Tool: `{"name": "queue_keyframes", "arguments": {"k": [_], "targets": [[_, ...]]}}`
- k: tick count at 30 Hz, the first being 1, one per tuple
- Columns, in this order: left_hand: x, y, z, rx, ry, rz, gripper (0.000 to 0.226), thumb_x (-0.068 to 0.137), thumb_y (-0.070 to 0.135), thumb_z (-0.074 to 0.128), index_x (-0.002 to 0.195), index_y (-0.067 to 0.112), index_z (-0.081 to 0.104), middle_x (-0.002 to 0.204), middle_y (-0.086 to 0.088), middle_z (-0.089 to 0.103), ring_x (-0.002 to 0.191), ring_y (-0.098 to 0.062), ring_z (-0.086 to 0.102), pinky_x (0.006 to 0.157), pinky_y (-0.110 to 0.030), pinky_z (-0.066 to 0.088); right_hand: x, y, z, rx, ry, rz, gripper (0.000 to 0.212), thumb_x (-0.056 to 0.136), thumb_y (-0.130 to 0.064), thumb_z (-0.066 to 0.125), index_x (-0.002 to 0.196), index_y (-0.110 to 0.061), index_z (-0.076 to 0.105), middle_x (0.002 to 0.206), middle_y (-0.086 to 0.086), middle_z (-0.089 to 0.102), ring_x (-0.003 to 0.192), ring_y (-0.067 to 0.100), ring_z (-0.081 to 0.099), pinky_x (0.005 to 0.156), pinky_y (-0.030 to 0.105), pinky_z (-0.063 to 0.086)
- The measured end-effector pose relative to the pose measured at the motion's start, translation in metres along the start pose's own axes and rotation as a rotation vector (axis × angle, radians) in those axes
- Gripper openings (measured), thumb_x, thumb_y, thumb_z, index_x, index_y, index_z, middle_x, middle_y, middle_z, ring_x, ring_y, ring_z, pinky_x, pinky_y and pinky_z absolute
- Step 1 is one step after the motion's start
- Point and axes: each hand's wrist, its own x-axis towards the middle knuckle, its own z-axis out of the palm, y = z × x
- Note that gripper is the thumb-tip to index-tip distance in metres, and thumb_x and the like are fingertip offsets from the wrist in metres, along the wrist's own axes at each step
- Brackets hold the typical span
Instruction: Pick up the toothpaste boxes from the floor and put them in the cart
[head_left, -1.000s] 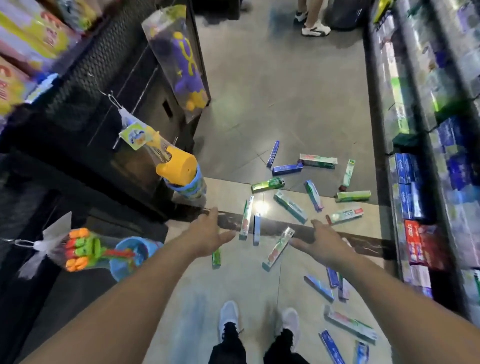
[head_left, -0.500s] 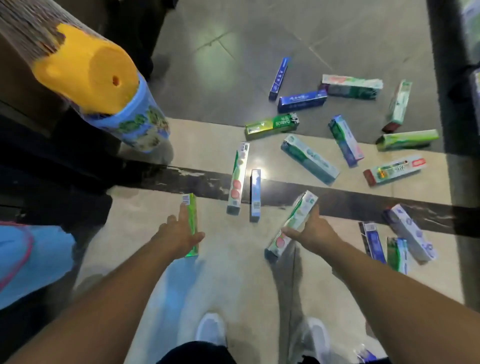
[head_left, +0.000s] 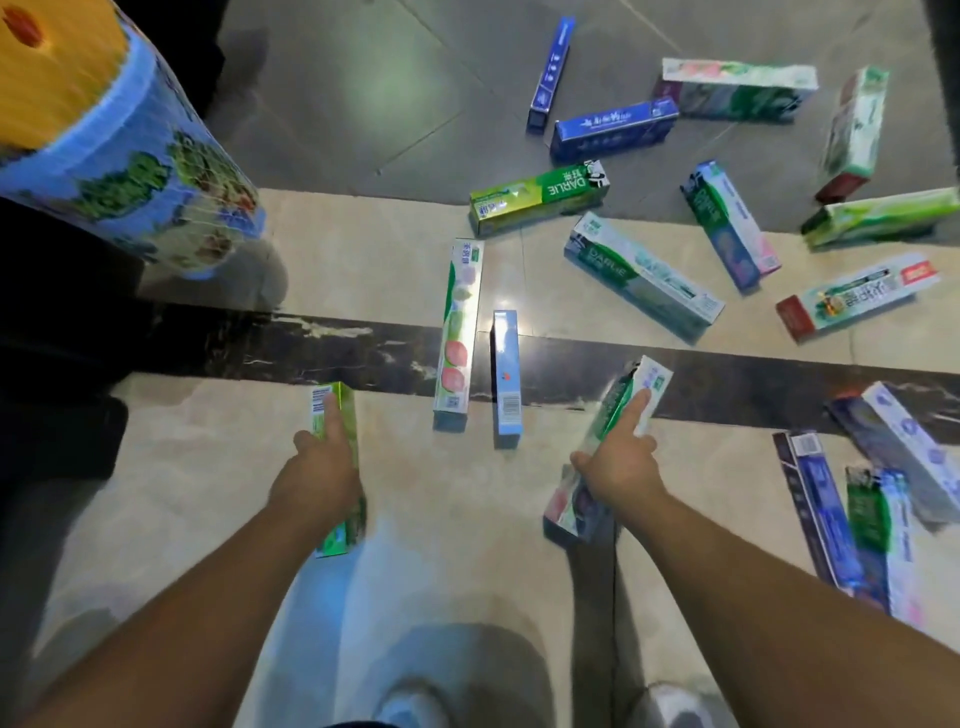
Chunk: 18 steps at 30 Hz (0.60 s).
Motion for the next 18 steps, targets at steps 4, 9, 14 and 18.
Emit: {"name": "queue_keyframes", "arguments": {"k": [4, 9, 14, 18], "targets": [[-0.040, -0.008, -0.044, -0.001, -0.016, 0.040, 0.105, 0.090, 0.026, 0.065, 0.153, 0.021, -0.020, 0.122, -0.024, 0.042, 0.096, -0.043, 0.060, 0.072, -0.043, 0.047, -0.040, 0.001, -0.040, -0.049, -0.046, -0.040, 0.113, 0.091, -0.021, 0.065, 0.144, -0.038, -0.033, 0.134, 0.023, 0.036, 0.099, 0.038, 0.059, 0.081, 0.051, 0.056], [-0.136, 0.006, -0.143, -0.040, -0.012, 0.129, 0.106, 0.090, 0.028, 0.065, 0.153, 0.020, -0.020, 0.119, -0.024, 0.044, 0.094, -0.043, 0.060, 0.068, -0.039, 0.045, -0.140, -0.010, -0.133, -0.075, -0.065, -0.102, 0.112, 0.090, -0.026, 0.065, 0.145, -0.036, -0.032, 0.126, 0.022, 0.043, 0.097, 0.039, 0.060, 0.080, 0.050, 0.055], [-0.258, 0.035, -0.291, -0.070, -0.001, 0.296, 0.115, 0.081, 0.030, 0.070, 0.153, 0.024, -0.019, 0.117, -0.024, 0.049, 0.095, -0.041, 0.060, 0.075, -0.040, 0.050, -0.260, -0.037, -0.269, -0.013, -0.012, -0.149, 0.117, 0.086, -0.028, 0.069, 0.146, -0.034, -0.031, 0.131, 0.022, 0.047, 0.104, 0.039, 0.059, 0.075, 0.039, 0.051], [-0.354, 0.056, -0.419, -0.077, 0.062, 0.460, 0.115, 0.077, 0.029, 0.069, 0.151, 0.028, -0.019, 0.115, -0.019, 0.058, 0.097, -0.038, 0.061, 0.080, -0.043, 0.053, -0.359, -0.062, -0.381, 0.053, 0.056, -0.193, 0.124, 0.083, -0.030, 0.073, 0.144, -0.034, -0.035, 0.140, 0.021, 0.047, 0.112, 0.037, 0.058, 0.087, 0.044, 0.052]]}}
